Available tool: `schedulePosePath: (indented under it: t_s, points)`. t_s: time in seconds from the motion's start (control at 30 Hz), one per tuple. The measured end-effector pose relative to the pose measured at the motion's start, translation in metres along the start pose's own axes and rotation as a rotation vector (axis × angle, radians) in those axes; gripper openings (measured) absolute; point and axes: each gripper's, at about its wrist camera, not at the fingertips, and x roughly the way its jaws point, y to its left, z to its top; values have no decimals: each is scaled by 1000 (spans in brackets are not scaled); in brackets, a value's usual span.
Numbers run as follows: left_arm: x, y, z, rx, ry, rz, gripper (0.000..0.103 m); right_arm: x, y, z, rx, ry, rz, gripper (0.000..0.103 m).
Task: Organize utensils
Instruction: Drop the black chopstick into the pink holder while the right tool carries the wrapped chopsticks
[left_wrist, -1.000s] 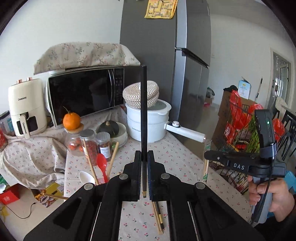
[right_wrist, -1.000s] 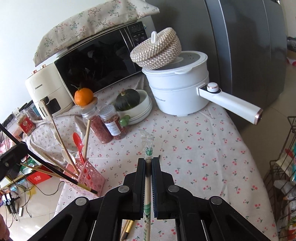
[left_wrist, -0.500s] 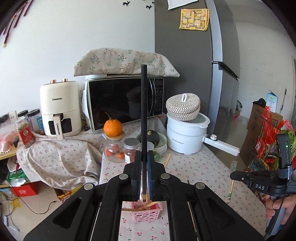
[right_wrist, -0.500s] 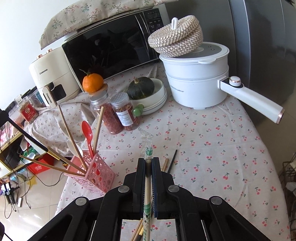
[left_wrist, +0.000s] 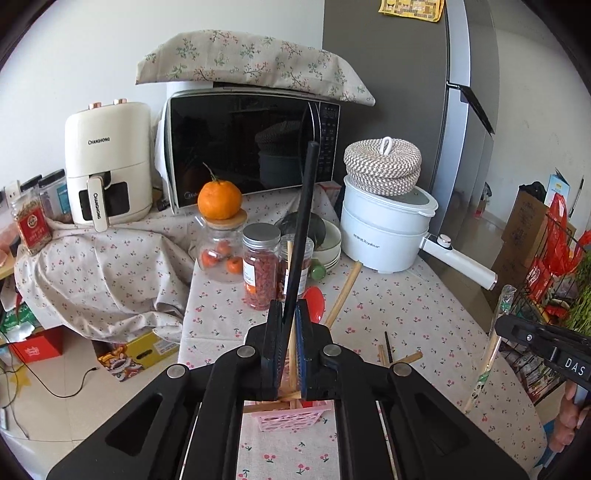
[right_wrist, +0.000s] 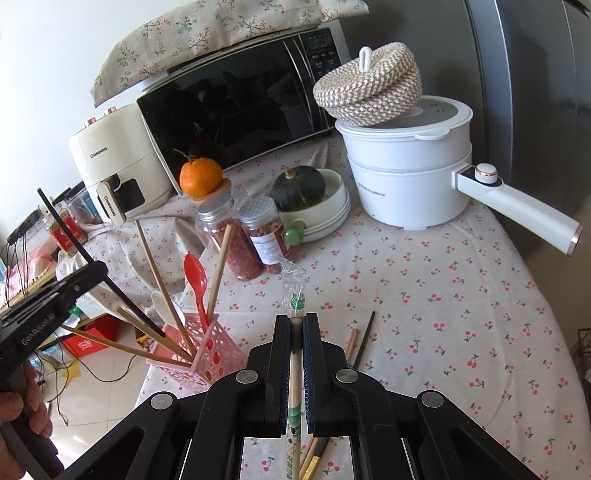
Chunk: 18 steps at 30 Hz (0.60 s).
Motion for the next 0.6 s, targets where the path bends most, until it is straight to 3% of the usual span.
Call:
schedulePosePath:
  t_s: [0.1, 0.23, 0.6]
  points:
    - [-8, -2, 0, -5, 7, -19, 15, -3, 7, 5, 9, -46, 25, 4]
    - [-27, 3, -5, -22, 15, -46, 47, -7, 20, 13, 19, -127, 60, 4]
    - [-79, 28, -43, 12, 58, -97, 67, 3, 53, 30, 37, -342, 58, 4]
